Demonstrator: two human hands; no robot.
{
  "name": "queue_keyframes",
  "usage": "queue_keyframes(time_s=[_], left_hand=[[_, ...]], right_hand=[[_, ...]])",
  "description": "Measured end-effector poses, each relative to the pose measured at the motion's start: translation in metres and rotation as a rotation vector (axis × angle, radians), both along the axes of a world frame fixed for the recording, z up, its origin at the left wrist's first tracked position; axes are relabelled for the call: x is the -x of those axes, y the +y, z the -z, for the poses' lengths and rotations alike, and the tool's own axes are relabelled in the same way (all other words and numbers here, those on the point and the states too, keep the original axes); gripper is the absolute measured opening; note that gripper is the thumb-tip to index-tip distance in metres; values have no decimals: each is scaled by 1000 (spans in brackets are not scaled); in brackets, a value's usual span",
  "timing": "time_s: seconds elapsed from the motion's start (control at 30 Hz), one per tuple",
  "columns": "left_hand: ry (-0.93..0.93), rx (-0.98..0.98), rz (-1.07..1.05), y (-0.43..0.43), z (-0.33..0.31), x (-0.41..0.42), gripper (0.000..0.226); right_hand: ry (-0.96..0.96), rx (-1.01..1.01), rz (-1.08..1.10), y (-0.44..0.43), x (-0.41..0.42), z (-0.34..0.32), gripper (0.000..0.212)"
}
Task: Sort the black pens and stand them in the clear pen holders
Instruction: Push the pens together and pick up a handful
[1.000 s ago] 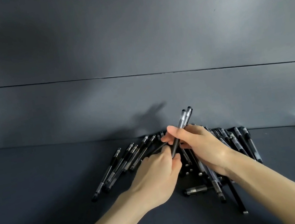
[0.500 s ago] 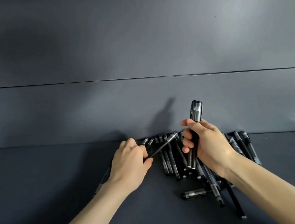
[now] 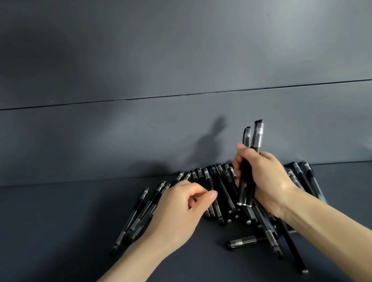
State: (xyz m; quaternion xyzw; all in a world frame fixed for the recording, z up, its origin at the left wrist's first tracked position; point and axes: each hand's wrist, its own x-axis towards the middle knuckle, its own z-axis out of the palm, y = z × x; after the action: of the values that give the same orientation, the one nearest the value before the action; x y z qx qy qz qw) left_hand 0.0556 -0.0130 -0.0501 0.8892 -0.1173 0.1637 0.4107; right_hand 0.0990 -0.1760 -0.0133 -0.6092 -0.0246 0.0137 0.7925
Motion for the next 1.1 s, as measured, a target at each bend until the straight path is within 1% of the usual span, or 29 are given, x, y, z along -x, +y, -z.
queue_keyframes(time_s=[0.03, 0.07, 0.1, 0.17, 0.2, 0.27, 0.33, 0.43, 0.53, 0.67, 0.77, 0.87, 0.93, 0.97, 1.03, 1.1], left_hand=[[-28, -49, -22, 3, 2, -1, 16], [-43, -118, -16, 3, 2, -2, 17], [-37, -200, 23, 1, 4, -4, 26], [36, -359, 147, -7, 5, -6, 46], [73, -426, 190, -9, 6, -6, 52], [110, -519, 205, -9, 8, -6, 58], [123, -549, 176, -2, 7, -5, 59], [132, -536, 133, 10, 5, -6, 59], [93, -495, 84, 14, 5, -7, 60], [58, -483, 128, 9, 7, -7, 65], [35, -486, 130, 8, 11, -11, 58], [-39, -527, 135, 10, 10, -12, 53], [-166, -535, 150, 11, 7, -10, 50], [-240, -480, 163, 11, 4, -9, 49], [-335, -222, 160, 11, 0, -5, 43], [-437, -9, 75, 9, -3, -4, 33]], right_hand=[[7, -67, -7, -3, -1, -1, 32], [16, -125, -20, -7, -1, -2, 31], [26, -155, -32, -9, -2, -2, 29], [40, -170, -45, -12, -1, 0, 24], [39, -169, -45, -13, -2, 1, 22], [28, -151, -47, -12, -2, 2, 22], [14, -127, -58, -10, -2, 3, 24], [-7, -95, -86, -5, 0, 4, 24], [-11, -68, -108, -4, 3, 4, 23], [-2, -64, -127, -5, 5, 4, 31], [11, -82, -129, -4, 6, 5, 33], [23, -94, -134, -4, 7, 5, 31], [30, -88, -144, -4, 7, 4, 29], [31, -79, -153, -4, 7, 4, 29], [40, -37, -178, -5, 8, 3, 32], [74, 12, -220, -4, 10, 3, 35]])
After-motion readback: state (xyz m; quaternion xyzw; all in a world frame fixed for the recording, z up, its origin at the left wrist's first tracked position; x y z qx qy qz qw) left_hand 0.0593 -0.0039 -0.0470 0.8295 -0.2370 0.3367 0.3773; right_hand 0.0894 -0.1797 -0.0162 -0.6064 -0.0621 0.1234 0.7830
